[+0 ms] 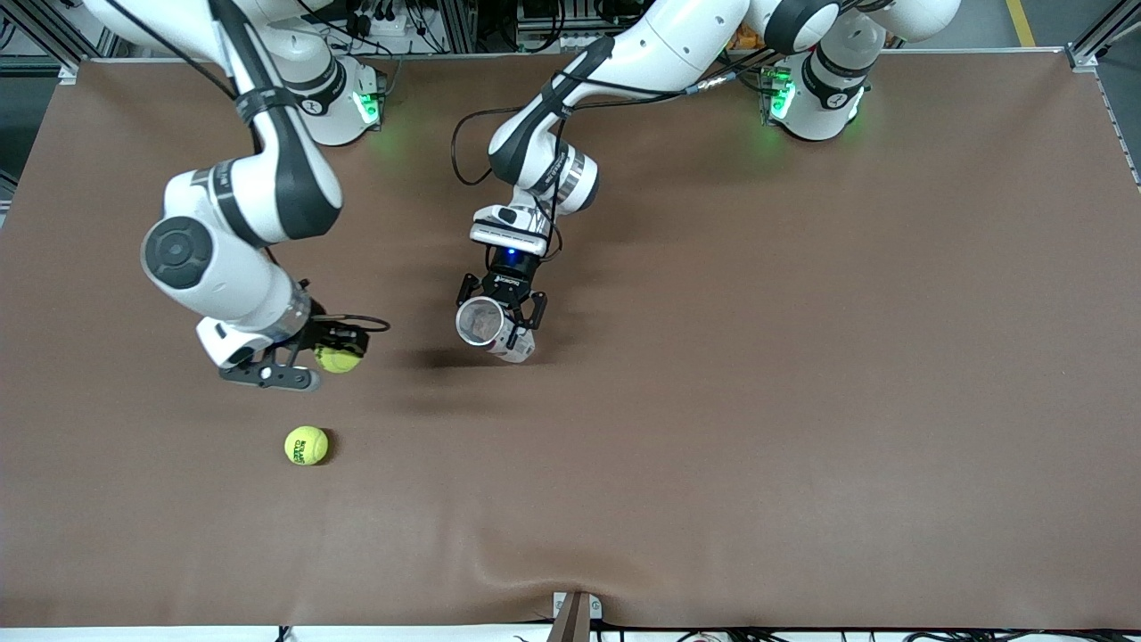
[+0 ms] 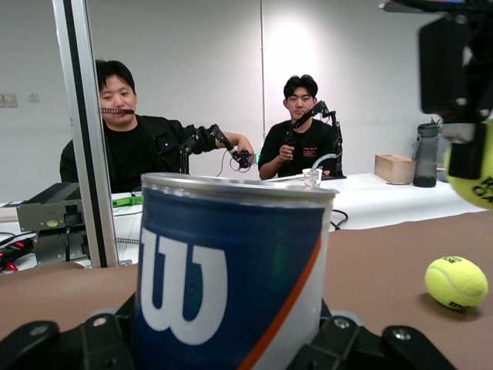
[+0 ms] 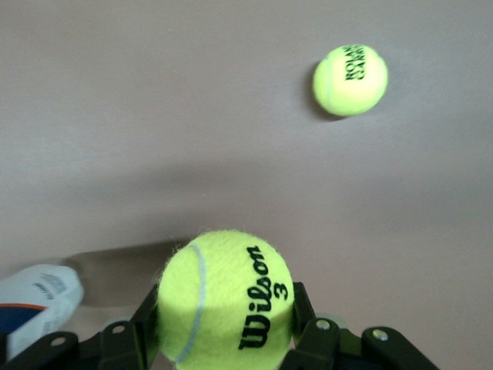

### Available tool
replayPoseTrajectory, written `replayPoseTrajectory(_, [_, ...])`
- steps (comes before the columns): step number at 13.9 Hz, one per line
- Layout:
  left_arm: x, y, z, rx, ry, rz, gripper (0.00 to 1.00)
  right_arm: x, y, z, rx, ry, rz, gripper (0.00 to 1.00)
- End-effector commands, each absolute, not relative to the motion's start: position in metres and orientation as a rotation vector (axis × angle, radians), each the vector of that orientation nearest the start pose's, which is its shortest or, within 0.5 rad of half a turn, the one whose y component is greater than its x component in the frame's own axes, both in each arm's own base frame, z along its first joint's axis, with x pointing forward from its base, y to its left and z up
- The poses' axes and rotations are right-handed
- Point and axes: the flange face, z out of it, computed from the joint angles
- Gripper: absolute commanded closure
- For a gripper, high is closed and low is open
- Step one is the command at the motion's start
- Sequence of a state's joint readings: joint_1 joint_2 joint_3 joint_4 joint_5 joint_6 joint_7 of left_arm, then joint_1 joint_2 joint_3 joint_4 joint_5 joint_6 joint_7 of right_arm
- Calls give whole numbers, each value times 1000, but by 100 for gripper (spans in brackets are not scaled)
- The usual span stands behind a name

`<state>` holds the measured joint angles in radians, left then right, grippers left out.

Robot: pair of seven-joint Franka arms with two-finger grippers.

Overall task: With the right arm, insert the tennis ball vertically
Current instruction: 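Carry the Wilson ball with the right gripper over the can opening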

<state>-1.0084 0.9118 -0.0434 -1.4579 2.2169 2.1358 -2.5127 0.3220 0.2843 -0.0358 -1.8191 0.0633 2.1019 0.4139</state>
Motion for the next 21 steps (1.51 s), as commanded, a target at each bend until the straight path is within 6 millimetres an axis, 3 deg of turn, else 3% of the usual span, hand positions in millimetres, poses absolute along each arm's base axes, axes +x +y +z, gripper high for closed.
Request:
replayPoseTrajectory(1, [405, -634, 165, -2373, 329, -2410, 23, 585, 236, 402, -3062, 347, 7, 100])
replayPoseTrajectory(4, [397, -637, 158, -2359, 240, -2482, 23, 572, 281, 412, -3007, 383, 18, 100])
replayPoseTrajectory(8, [398, -636, 156, -2349, 210, -2503, 23, 566, 318, 439, -2969, 402, -31, 100])
replayPoseTrajectory(14, [395, -631, 132, -2360, 233, -2469, 23, 553, 346, 446, -2958, 395, -39, 100])
replayPoseTrajectory(21, [395, -630, 132, -2347, 217, -2481, 20, 551, 367, 419, -2978, 378, -11, 100])
